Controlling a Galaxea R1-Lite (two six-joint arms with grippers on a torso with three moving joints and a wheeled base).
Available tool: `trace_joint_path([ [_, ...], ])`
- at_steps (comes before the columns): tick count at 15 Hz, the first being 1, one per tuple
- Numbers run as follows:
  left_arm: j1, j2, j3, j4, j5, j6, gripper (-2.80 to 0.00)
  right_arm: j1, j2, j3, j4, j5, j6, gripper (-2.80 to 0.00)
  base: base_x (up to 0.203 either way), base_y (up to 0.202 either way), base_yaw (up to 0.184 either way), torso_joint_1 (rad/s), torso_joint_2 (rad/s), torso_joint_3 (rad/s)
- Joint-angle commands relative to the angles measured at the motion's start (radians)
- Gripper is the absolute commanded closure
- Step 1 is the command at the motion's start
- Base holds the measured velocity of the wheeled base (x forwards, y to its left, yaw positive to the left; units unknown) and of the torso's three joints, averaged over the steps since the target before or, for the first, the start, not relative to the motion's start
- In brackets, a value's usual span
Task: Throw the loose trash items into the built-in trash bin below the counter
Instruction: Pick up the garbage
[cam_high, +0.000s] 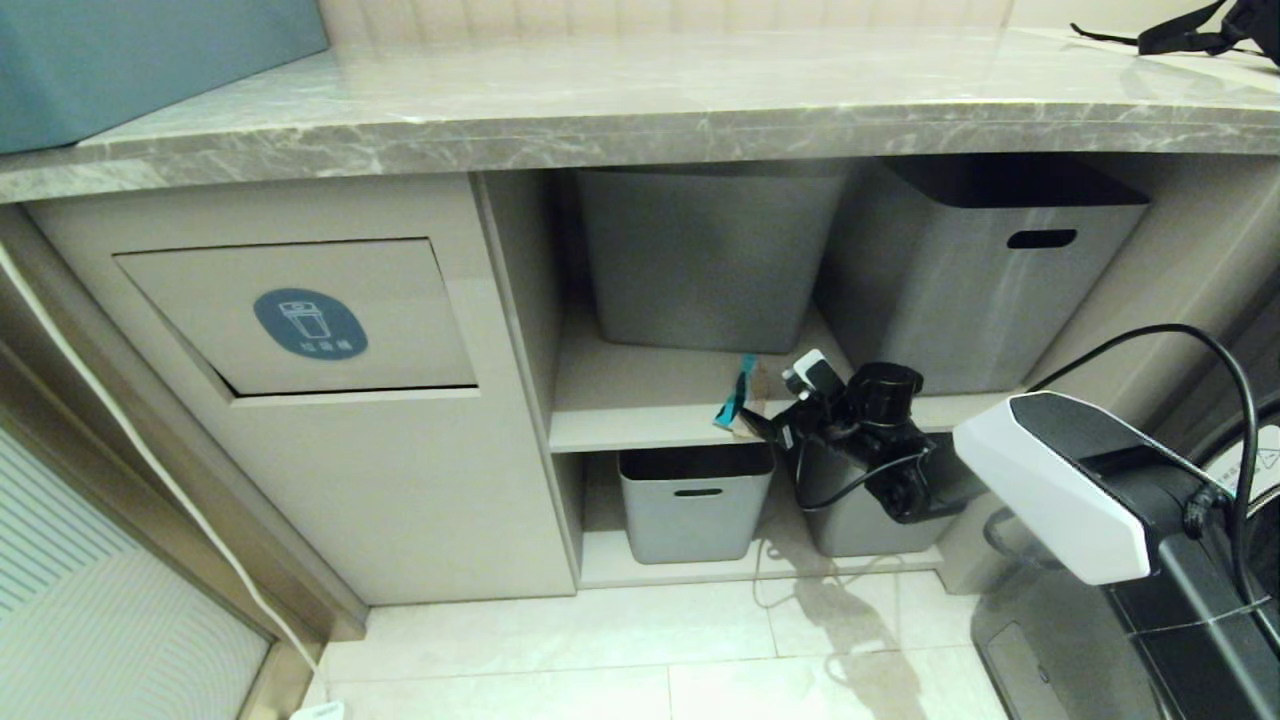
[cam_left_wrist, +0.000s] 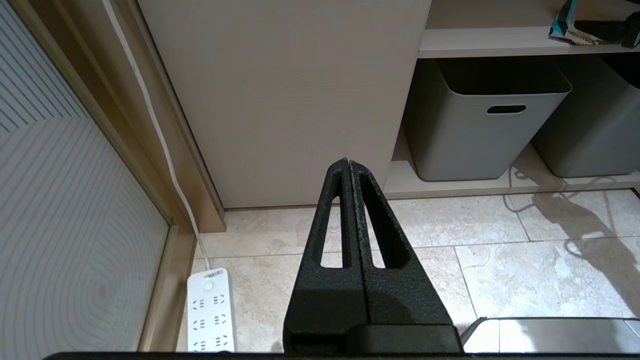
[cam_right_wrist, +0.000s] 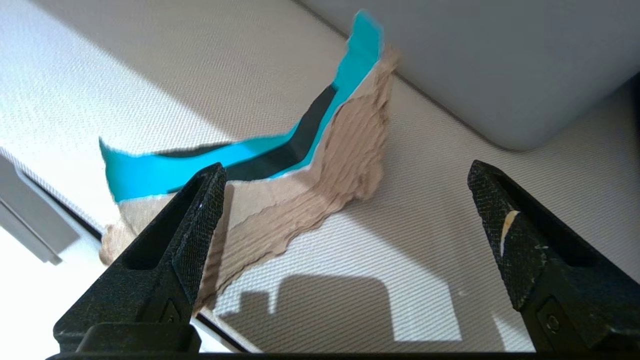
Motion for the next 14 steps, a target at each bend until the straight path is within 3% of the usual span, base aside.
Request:
trace_joint_path([
  [1,0.000,-0.002,0.000,0.000,0.000,0.000,0.00,0.002,-0.018,0.005,-0.010,0.002,0.005,-2.80,0.000,0.000,0.000,0.000,0.00,0.000],
  [5,0.000,-0.002,0.000,0.000,0.000,0.000,0.00,0.001,-0.020,-0.013,-0.011,0.014,0.057,-2.80,0.000,0.000,0.000,0.000,0.00,0.000],
  [8,0.000,-0.002,0.000,0.000,0.000,0.000,0.00,-0.009,0.041,-0.120,-0.007,0.049,0.128,-2.80,0.000,0.000,0.000,0.000,0.00,0.000],
  [10,0.000,-0.002,0.000,0.000,0.000,0.000,0.00,-0.025,0.078,-0.203,0.025,0.145,0.164,-2.80,0.000,0.000,0.000,0.000,0.00,0.000],
  [12,0.000,-0.002,0.000,0.000,0.000,0.000,0.00,-0.054,0.092,-0.245,0.106,0.174,0.176,-2.80,0.000,0.000,0.000,0.000,0.00,0.000],
  [14,0.000,-0.002,0.000,0.000,0.000,0.000,0.00,-0.067,0.098,-0.263,0.151,0.250,0.178,-2.80,0.000,0.000,0.000,0.000,0.00,0.000],
])
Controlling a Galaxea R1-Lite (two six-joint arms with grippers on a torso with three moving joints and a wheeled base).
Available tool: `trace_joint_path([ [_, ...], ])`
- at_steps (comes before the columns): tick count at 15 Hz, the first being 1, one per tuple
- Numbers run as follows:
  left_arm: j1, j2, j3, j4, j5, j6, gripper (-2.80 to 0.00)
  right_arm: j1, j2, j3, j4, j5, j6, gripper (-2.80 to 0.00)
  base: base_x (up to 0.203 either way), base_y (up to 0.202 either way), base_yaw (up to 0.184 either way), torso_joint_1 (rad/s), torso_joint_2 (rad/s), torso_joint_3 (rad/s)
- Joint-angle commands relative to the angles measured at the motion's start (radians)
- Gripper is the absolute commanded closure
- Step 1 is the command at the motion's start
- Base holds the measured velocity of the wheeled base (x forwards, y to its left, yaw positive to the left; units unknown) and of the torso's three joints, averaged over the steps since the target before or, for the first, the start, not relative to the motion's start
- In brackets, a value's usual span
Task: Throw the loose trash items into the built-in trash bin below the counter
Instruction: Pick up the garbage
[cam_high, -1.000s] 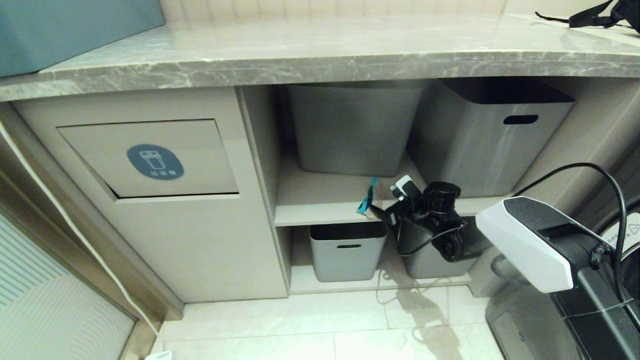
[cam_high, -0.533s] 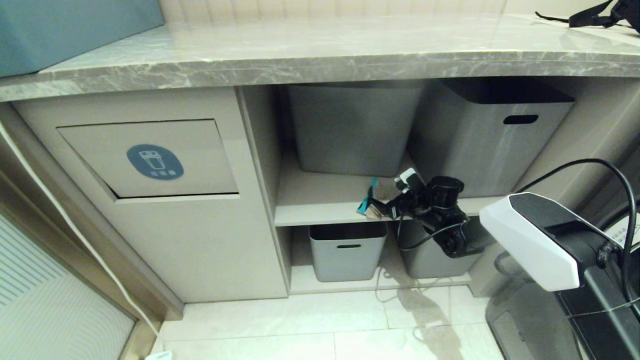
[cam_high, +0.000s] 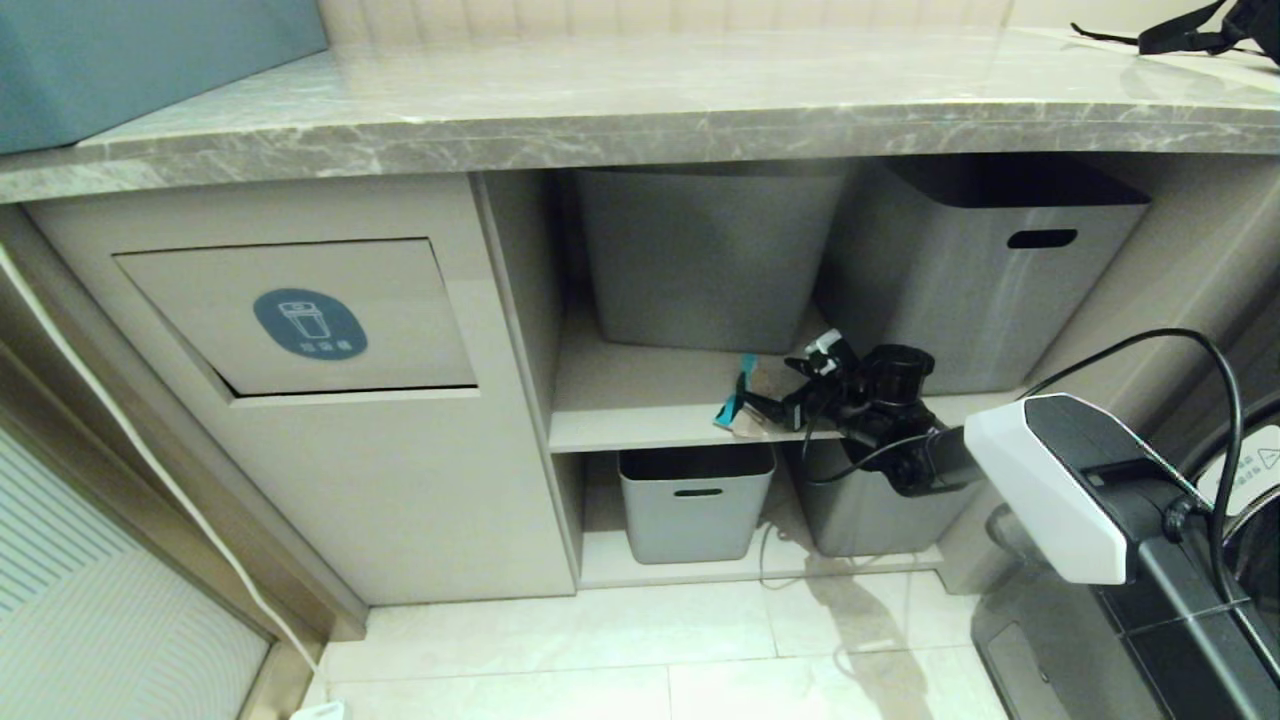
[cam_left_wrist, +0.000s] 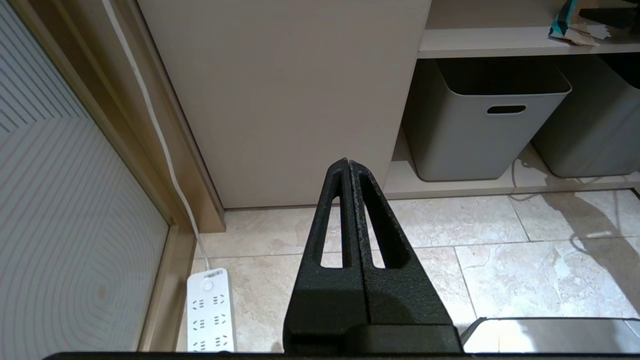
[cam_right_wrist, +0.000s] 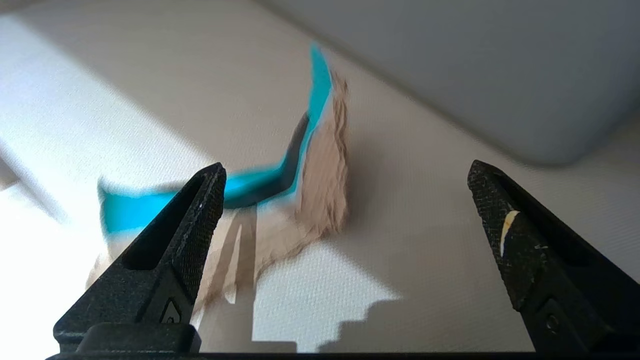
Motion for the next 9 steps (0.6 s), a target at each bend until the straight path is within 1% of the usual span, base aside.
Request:
trace_joint_path([
  [1,0.000,-0.002,0.000,0.000,0.000,0.000,0.00,-0.009,0.020,-0.029,0.028,0.067,-0.003,-2.80,0.000,0.000,0.000,0.000,0.00,0.000],
  [2,0.000,-0.002,0.000,0.000,0.000,0.000,0.00,-0.010,0.024,-0.050,0.053,0.084,-0.002,-2.80,0.000,0.000,0.000,0.000,0.00,0.000],
  [3,0.000,-0.002,0.000,0.000,0.000,0.000,0.00,-0.011,0.026,-0.079,0.100,0.118,0.000,-2.80,0.000,0.000,0.000,0.000,0.00,0.000],
  [4,0.000,-0.002,0.000,0.000,0.000,0.000,0.00,-0.011,0.027,-0.083,0.114,0.156,0.001,-2.80,0.000,0.000,0.000,0.000,0.00,0.000],
  [9,0.000,-0.002,0.000,0.000,0.000,0.000,0.00,0.018,0.038,-0.085,0.111,0.166,-0.003,-2.80,0.000,0.000,0.000,0.000,0.00,0.000],
])
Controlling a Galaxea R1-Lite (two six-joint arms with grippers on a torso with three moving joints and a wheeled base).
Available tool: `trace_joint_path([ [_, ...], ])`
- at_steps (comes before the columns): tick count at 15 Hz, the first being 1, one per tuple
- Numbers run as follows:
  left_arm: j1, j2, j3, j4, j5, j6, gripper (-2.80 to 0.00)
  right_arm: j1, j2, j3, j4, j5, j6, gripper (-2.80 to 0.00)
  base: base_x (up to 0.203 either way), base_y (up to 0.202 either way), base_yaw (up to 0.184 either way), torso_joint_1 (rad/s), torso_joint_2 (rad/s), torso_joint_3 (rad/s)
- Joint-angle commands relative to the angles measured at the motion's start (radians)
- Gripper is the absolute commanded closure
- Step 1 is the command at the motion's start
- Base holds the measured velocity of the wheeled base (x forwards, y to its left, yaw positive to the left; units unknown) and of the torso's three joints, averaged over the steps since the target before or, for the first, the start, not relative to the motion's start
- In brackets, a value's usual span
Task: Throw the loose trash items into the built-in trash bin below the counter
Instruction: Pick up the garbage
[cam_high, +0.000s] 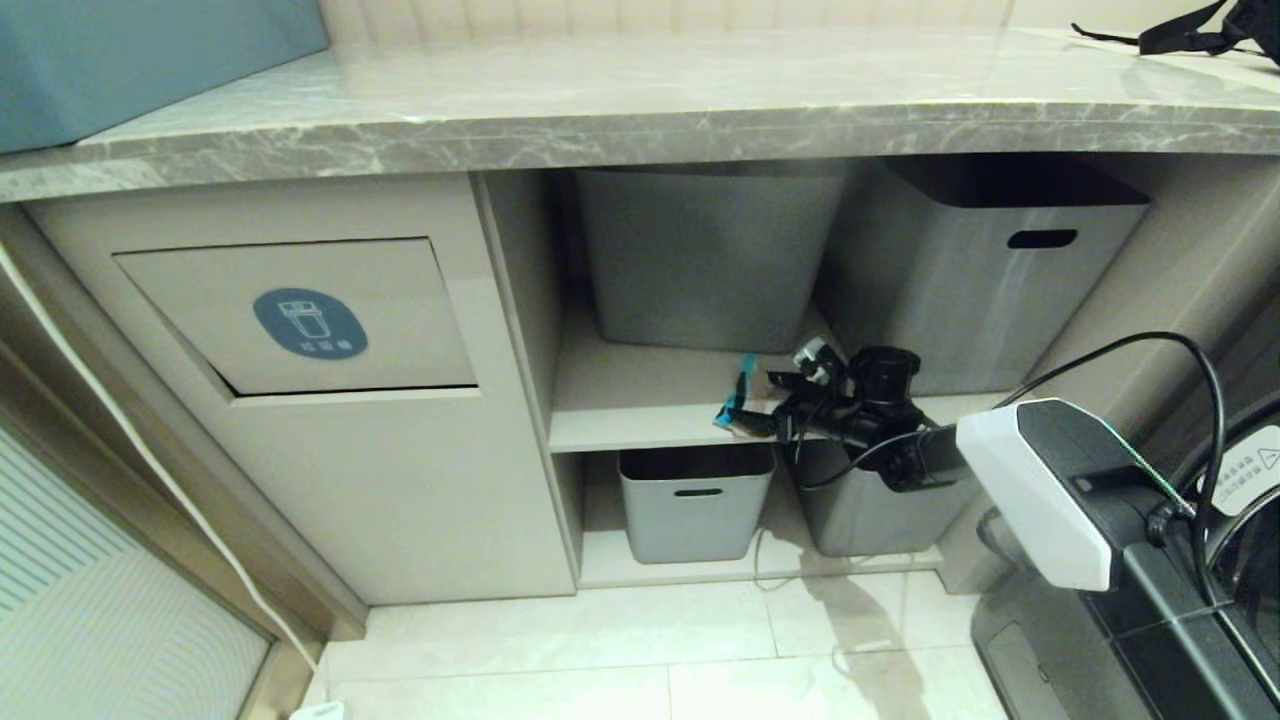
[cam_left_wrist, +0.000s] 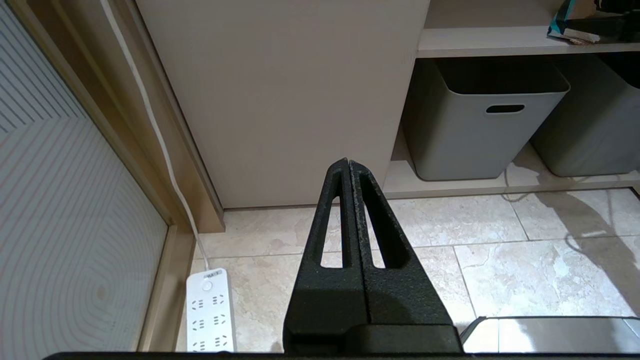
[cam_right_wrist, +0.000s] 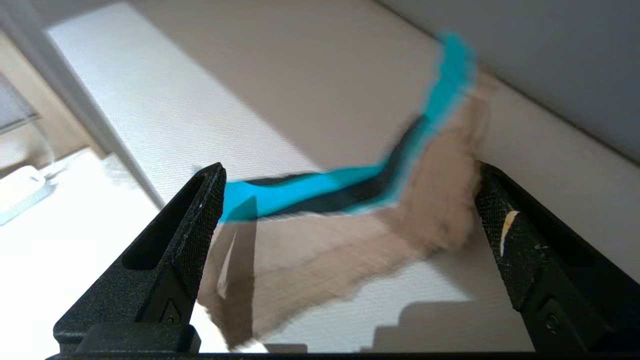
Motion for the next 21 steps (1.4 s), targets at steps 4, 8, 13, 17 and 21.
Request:
trace_joint_path([
  [4,0.000,-0.002,0.000,0.000,0.000,0.000,0.00,0.016,0.008,0.000,-0.001,0.007,-0.003,-2.80,0.000,0.000,0.000,0.000,0.00,0.000],
  [8,0.000,-0.002,0.000,0.000,0.000,0.000,0.00,0.028,0.002,0.001,0.004,0.007,-0.003,-2.80,0.000,0.000,0.000,0.000,0.00,0.000],
  [13,0.000,-0.002,0.000,0.000,0.000,0.000,0.00,0.029,-0.009,0.006,0.039,0.006,-0.006,0.00,0.000,0.000,0.000,0.000,0.00,0.000],
  [17,0.000,-0.002,0.000,0.000,0.000,0.000,0.00,0.028,-0.015,0.007,0.039,0.003,-0.007,0.00,0.000,0.000,0.000,0.000,0.00,0.000],
  [21,0.000,-0.002,0.000,0.000,0.000,0.000,0.00,0.028,-0.028,0.021,0.039,-0.005,-0.006,0.00,0.000,0.000,0.000,0.000,0.00,0.000],
])
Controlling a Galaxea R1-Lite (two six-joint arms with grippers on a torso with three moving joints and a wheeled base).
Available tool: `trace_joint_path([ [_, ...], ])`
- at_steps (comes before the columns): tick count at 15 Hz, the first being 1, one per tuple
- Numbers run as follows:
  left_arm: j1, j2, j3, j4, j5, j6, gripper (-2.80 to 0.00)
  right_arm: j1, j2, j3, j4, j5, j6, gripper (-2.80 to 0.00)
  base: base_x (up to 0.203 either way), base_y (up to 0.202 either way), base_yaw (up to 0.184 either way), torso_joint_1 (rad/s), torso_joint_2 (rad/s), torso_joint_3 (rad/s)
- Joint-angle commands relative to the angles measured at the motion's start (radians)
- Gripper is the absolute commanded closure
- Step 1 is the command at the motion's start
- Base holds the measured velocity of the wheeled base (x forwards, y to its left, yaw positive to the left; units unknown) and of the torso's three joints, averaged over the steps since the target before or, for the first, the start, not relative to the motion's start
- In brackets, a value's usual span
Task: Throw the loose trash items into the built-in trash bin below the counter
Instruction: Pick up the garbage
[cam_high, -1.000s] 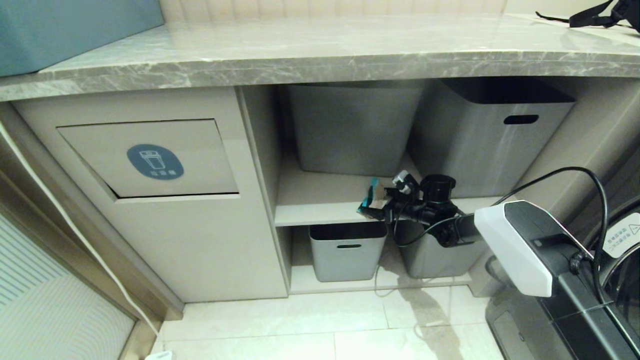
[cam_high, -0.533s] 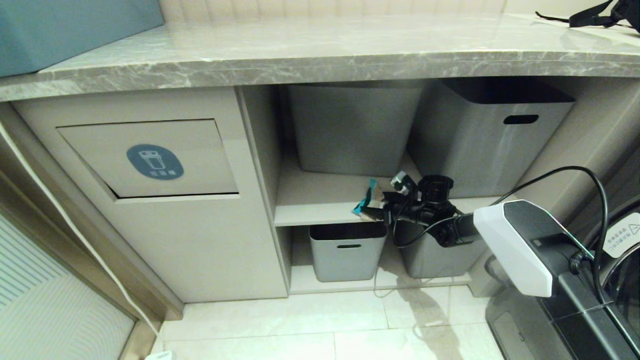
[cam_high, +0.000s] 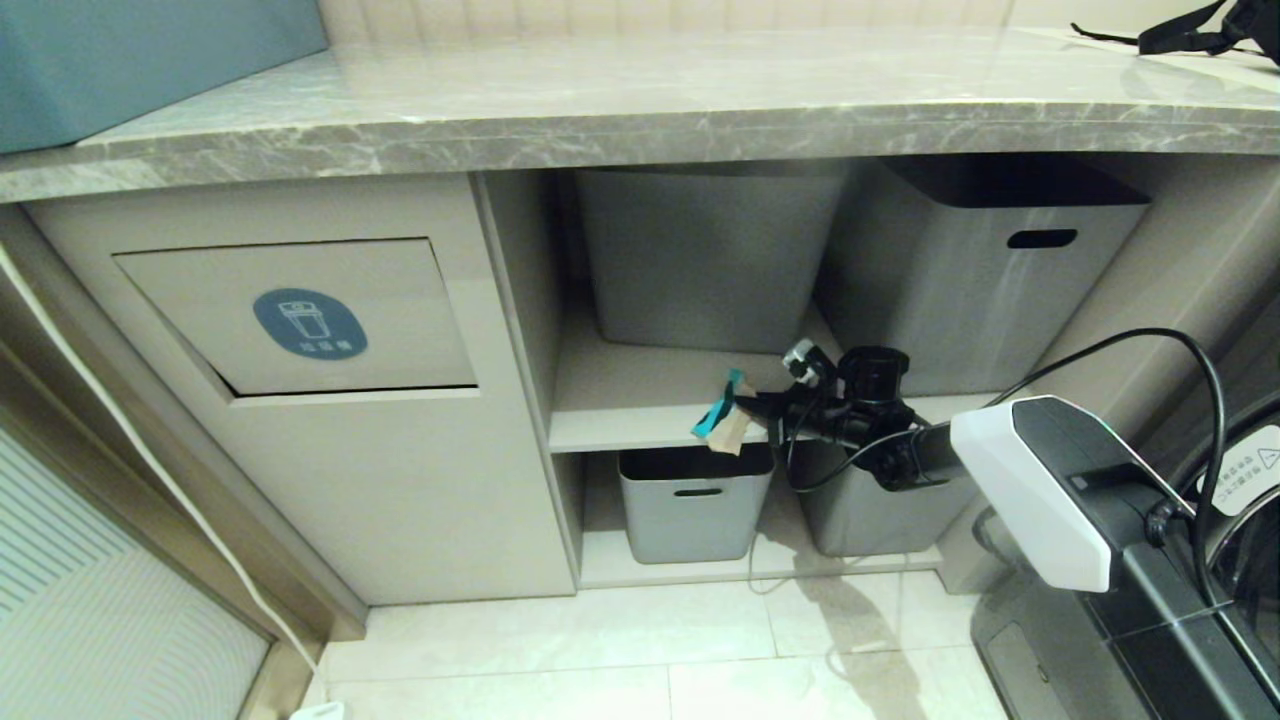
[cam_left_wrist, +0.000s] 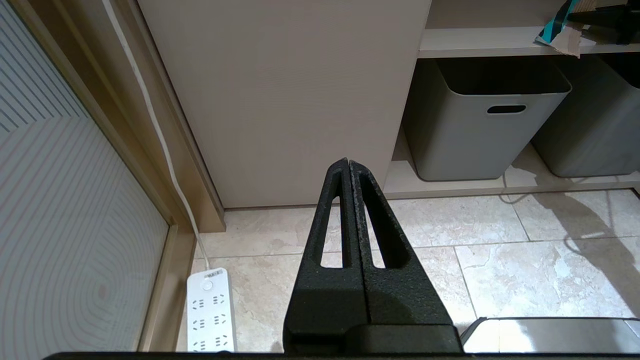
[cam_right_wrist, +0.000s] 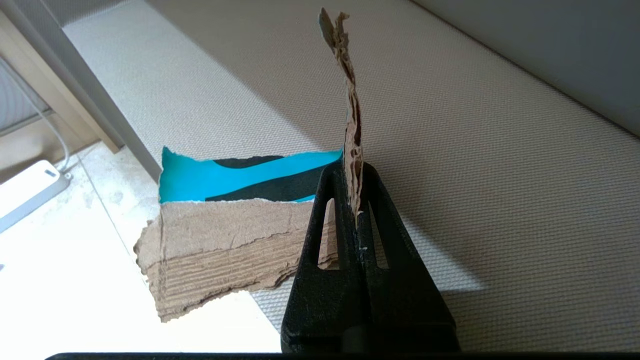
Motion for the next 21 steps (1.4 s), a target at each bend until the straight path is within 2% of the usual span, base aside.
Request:
trace_joint_path([
  [1,0.000,-0.002,0.000,0.000,0.000,0.000,0.00,0.001,-0.016,0.013,-0.005,-0.001,-0.001,0.00,0.000,0.000,0.000,0.000,0.00,0.000],
  [4,0.000,-0.002,0.000,0.000,0.000,0.000,0.00,0.002,-0.143,0.141,-0.005,-0.026,0.010,0.00,0.000,0.000,0.000,0.000,0.00,0.000],
  [6,0.000,-0.002,0.000,0.000,0.000,0.000,0.00,0.009,-0.283,0.284,-0.012,-0.055,0.034,0.00,0.000,0.000,0.000,0.000,0.00,0.000],
  [9,0.000,-0.002,0.000,0.000,0.000,0.000,0.00,0.048,-0.489,0.580,-0.107,-0.159,0.057,0.00,0.000,0.000,0.000,0.000,0.00,0.000],
  [12,0.000,-0.002,0.000,0.000,0.000,0.000,0.00,0.141,-0.687,0.832,-0.197,-0.304,0.067,0.00,0.000,0.000,0.000,0.000,0.00,0.000],
  [13,0.000,-0.002,0.000,0.000,0.000,0.000,0.00,0.178,-0.742,0.876,-0.210,-0.355,0.072,0.00,0.000,0.000,0.000,0.000,0.00,0.000],
  [15,0.000,-0.002,0.000,0.000,0.000,0.000,0.00,0.206,-0.818,0.944,-0.221,-0.397,0.079,0.00,0.000,0.000,0.000,0.000,0.00,0.000],
  [17,0.000,-0.002,0.000,0.000,0.000,0.000,0.00,0.197,-0.874,0.986,-0.223,-0.406,0.080,0.00,0.000,0.000,0.000,0.000,0.00,0.000],
  [21,0.000,-0.002,0.000,0.000,0.000,0.000,0.00,0.125,-0.943,1.093,-0.227,-0.414,0.082,0.00,0.000,0.000,0.000,0.000,0.00,0.000],
])
